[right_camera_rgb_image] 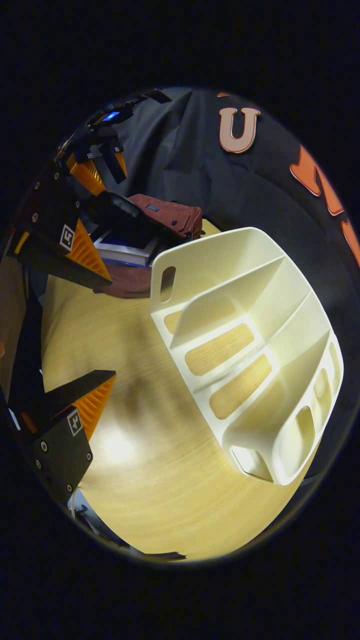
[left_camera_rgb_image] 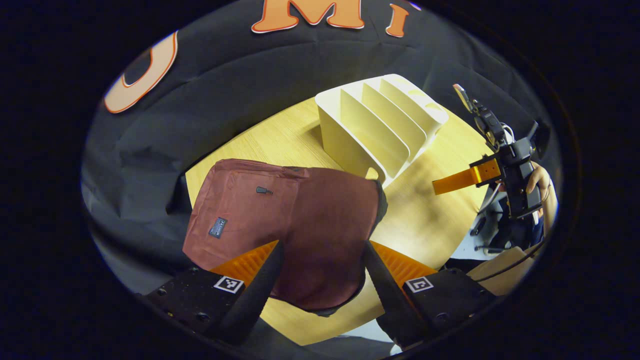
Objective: Open the schoolbag, grab two books from the bookshelf and put them into the schoolbag.
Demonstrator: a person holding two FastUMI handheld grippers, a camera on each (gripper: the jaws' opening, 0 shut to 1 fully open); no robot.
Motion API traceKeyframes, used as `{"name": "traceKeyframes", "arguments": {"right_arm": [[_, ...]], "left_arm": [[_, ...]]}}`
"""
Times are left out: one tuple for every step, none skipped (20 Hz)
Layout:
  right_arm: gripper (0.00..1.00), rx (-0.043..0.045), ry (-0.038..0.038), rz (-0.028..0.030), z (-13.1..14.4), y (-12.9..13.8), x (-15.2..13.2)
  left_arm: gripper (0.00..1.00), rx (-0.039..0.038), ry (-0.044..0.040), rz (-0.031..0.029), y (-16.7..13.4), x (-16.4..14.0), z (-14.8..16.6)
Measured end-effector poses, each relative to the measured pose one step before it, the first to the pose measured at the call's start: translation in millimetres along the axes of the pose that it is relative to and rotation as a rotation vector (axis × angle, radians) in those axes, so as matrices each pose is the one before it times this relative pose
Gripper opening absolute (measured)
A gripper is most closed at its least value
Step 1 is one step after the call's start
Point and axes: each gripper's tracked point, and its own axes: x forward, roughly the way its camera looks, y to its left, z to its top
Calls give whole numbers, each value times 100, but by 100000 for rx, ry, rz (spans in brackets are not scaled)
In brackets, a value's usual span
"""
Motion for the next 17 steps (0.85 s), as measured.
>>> {"name": "traceKeyframes", "arguments": {"right_arm": [[98,-2883,330,-267,955,-974,-1044],[98,-3194,-1322,257,1024,-924,-1219],[98,-3281,-2296,106,1209,-794,-1332],[98,-3326,-2744,57,1322,-756,-1355],[98,-3440,-2793,160,1301,-635,-1391],[98,-3280,-3290,134,1363,-602,-1397],[98,-3002,-3624,394,1512,-348,-1372],[98,-2652,-4230,513,1610,-238,-1633],[98,-2499,-4678,834,1655,-50,-1500],[98,-2670,-5465,623,1650,167,-1539],[98,-3156,-5980,58,1744,152,-1263],[98,-3621,-6622,-221,1938,-11,-1311],[98,-3767,-6668,-673,1912,-90,-1469],[97,-4233,-6720,-943,1427,12,-1171],[97,-3702,-7009,-1512,1826,-113,-853],[97,-2916,-6831,-1438,1549,-227,-871],[97,-2207,-7328,-1111,1576,-122,-334]], "left_arm": [[100,-3495,-1881,1741,-1189,-120,560],[100,-3640,-3021,1719,-1351,-236,442],[100,-4029,-3891,1690,-1265,-323,687],[100,-4281,-4236,1673,-1520,-97,1020],[100,-4315,-4760,1440,-1359,-157,877],[100,-4146,-4666,483,-1474,-50,1208],[100,-3934,-4611,-41,-1407,-169,1019],[100,-3500,-5378,635,-1086,-283,1398],[100,-2488,-5305,968,-933,-235,1378],[100,-1789,-5515,1858,-414,-467,1186],[100,-450,-5609,2153,-272,-453,1497],[100,271,-6069,2985,-100,-315,1211],[100,1017,-6491,1776,-137,-268,1415],[100,368,-6368,861,-160,1,1492],[100,-151,-5640,-201,-391,217,1515],[100,-198,-4360,-2,-309,190,919],[100,312,-4173,704,-67,190,1027]]}}
